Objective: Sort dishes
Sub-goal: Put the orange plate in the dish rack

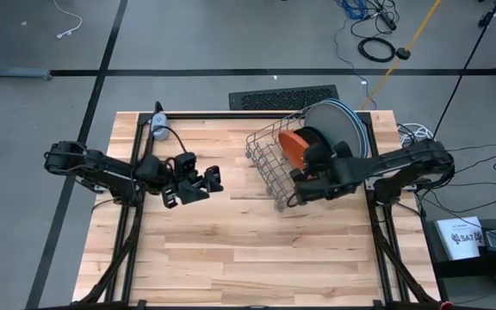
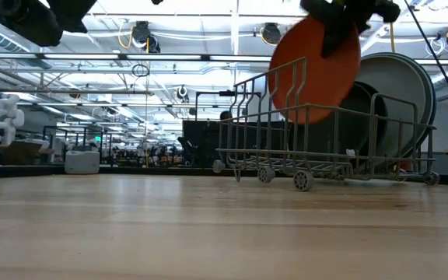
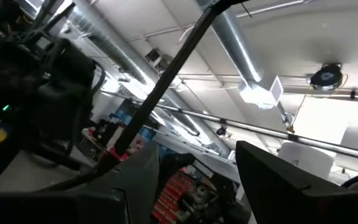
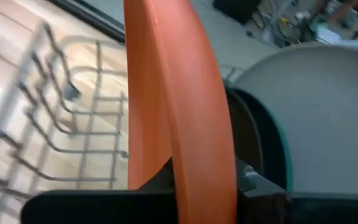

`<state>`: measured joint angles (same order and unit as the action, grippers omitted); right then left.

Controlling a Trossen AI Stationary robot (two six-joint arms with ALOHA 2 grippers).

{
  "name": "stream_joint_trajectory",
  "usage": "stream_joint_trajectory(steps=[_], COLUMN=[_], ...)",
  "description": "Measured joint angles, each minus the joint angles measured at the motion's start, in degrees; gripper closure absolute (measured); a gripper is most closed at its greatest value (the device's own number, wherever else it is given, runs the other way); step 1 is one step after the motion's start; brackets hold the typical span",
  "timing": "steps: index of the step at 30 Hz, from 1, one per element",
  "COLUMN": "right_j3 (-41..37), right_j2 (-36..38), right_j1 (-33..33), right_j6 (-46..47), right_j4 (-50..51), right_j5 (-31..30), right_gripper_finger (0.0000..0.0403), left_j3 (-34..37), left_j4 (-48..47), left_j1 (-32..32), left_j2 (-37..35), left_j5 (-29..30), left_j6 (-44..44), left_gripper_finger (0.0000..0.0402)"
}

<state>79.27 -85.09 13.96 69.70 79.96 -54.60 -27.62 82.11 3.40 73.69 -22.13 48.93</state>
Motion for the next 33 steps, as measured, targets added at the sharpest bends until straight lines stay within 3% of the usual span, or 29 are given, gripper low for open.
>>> stream_joint_trajectory(steps=[8,21,33], right_j3=[-0.7,-0.62,-0.59], right_j2=[-5.29,-11.21,-13.7], right_j1=[-3.28,-5.94,-7.18], right_j6=[0.77,1.82,0.7], right_j4=[0.58,2.11,1.38], right_j5=[3.98,5.41,8.08], right_gripper_finger=[0.0378,0.0378,0.0368], left_j3=[0.0,-0.02,-0.02], left_j4=[-0.29,-0.71,-1.56], left_j1=[0.02,0.0,0.01], left_j2=[-0.04,-0.02,-0.02], left_j5=[0.41,0.44,0.09], left_j6=[0.13,0.14,0.15], left_gripper_finger=[0.0189,0.0189,0.0189])
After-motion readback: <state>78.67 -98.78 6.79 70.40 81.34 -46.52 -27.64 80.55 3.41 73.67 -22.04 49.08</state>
